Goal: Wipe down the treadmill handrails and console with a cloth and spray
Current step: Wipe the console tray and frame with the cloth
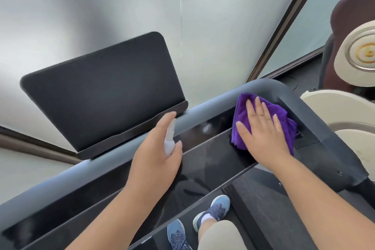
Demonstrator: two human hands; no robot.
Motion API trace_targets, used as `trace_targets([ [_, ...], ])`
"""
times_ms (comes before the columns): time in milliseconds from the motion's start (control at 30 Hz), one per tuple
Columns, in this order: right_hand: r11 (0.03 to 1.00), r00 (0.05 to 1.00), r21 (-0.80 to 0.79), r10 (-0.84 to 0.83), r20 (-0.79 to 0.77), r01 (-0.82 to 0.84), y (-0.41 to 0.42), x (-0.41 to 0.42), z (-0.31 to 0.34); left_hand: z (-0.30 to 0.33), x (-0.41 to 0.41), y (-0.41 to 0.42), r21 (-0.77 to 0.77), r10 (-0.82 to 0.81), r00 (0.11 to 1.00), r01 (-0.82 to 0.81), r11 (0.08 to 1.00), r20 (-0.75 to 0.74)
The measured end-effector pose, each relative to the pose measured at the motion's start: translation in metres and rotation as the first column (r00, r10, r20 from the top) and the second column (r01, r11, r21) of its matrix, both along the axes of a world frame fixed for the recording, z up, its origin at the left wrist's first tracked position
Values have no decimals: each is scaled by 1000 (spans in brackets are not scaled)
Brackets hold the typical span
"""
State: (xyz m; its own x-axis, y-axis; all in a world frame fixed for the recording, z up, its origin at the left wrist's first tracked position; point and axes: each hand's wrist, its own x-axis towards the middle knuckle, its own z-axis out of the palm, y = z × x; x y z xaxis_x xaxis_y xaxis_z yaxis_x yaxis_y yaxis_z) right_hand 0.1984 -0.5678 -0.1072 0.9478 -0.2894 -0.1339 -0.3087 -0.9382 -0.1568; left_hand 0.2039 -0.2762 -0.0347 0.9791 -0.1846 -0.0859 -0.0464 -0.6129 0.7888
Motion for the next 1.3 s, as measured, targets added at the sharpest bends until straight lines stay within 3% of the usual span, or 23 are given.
trace_targets([
  [100, 989, 997, 131, -74, 38, 69, -5, 34, 5, -4, -6, 5, 15, -24, 1000, 24, 1000, 2],
  [200, 991, 993, 95, -96, 66, 90, 22, 46, 9, -7, -11, 6, 29, -28, 1000, 27, 999, 11],
  [433, 974, 975, 44, 221, 34, -222, 120, -16, 9, -5, -11, -1, 18, -10, 1000, 9, 1000, 22],
  [667, 910, 922, 163, 388, -5, -382, 136, -76, 12, 0, -22, -11, 24, -44, 999, 44, 999, 0],
  [733, 910, 924, 190, 380, -30, -368, 129, -73, 16, -1, -23, -12, -3, -34, 999, 34, 999, -2],
  [867, 958, 958, 49, 285, -37, -283, 126, -67, 15, -7, -27, -11, -60, -16, 1000, 16, 998, -1],
  [1033, 962, 962, -14, 271, -31, -272, 124, -64, 9, -15, -35, -10, -69, -7, 999, 3, 998, -52],
  [1300, 994, 999, -103, 32, 9, -31, 34, -32, 2, -6, -39, -1, -30, 179, 983, -180, 983, -36],
])
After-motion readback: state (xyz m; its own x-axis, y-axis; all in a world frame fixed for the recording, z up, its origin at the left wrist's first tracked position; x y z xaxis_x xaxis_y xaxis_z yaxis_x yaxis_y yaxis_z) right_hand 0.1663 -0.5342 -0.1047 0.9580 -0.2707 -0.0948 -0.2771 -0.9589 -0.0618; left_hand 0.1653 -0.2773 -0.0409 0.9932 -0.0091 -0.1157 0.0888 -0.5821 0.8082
